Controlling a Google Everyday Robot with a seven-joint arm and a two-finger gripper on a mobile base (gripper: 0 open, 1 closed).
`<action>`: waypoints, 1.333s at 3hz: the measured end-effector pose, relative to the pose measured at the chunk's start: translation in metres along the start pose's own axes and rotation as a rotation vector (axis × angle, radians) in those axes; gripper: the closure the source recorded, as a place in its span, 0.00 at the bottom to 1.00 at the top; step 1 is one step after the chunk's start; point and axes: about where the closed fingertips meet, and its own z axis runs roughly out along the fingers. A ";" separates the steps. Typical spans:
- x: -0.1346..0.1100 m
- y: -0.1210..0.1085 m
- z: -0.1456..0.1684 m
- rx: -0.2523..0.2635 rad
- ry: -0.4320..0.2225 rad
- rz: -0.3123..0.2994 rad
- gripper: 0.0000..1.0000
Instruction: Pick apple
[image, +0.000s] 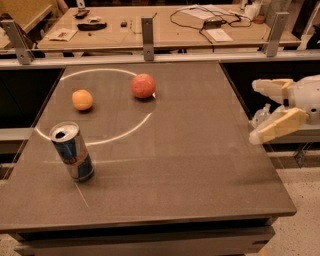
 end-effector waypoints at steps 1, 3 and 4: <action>0.001 -0.029 0.029 0.035 0.009 -0.018 0.00; -0.006 -0.092 0.113 0.048 0.014 -0.042 0.00; -0.006 -0.092 0.113 0.048 0.014 -0.042 0.00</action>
Offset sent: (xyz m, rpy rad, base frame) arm 0.1046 0.0377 -0.0258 -0.0109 -0.1131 -0.0619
